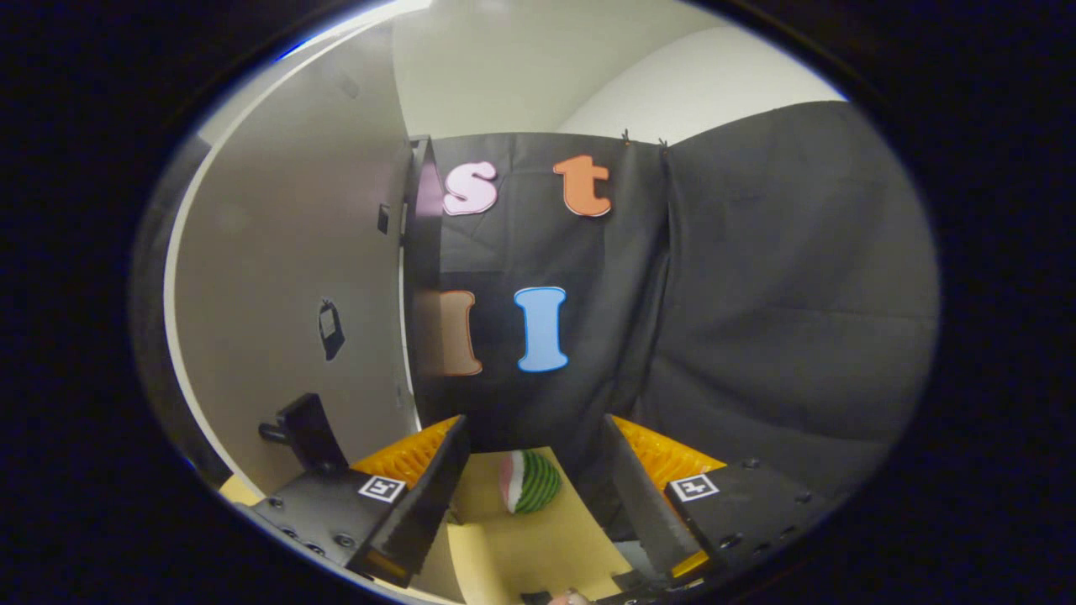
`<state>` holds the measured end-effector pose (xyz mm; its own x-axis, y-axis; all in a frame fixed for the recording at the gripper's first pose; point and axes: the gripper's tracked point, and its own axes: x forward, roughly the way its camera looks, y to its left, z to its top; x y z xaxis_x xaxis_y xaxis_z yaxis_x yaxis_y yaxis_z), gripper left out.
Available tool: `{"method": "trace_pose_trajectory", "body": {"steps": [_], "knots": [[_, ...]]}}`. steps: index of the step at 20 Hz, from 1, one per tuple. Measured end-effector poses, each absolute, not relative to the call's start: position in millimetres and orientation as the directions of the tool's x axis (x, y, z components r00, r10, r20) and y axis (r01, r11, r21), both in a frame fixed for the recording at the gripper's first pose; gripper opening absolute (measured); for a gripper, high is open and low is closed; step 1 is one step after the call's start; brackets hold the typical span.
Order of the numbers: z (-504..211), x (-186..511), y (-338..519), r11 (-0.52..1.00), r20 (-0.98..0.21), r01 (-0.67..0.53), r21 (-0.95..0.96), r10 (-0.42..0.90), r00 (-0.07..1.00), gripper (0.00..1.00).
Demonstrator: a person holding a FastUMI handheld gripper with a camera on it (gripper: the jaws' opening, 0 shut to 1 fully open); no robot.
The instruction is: Open the shoe cabinet door, grab the shoes and put them into the shoe cabinet, then close the shoe cabinet door.
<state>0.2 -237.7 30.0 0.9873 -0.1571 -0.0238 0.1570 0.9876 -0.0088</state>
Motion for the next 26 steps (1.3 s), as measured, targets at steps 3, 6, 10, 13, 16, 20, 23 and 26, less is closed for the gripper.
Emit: {"method": "trace_pose_trajectory", "body": {"steps": [3, 6, 10, 13, 16, 20, 23, 26], "knots": [[27.0, 1.1, -235.4, 0.987, -0.037, 0.161, 0.004, -0.161, 0.986, 0.95], [28.2, 1.9, -223.6, 0.988, -0.034, 0.152, -0.005, -0.152, 0.988, 0.94], [29.6, 3.6, -179.4, 0.995, -0.032, 0.101, -0.026, -0.102, 0.994, 0.94], [30.0, 4.4, -139.4, 0.997, -0.023, 0.071, -0.025, -0.072, 0.997, 0.94], [28.4, 4.7, -98.3, 0.999, -0.019, 0.039, -0.010, -0.040, 0.999, 0.94], [29.0, 7.5, -49.3, 1.000, -0.009, 0.004, 0.004, -0.004, 1.000, 0.94], [22.3, 12.4, -4.9, 1.000, -0.012, -0.028, 0.008, 0.028, 1.000, 0.94], [19.8, 26.0, 33.8, 0.997, -0.012, -0.082, 0.007, 0.082, 0.997, 0.94]]}}
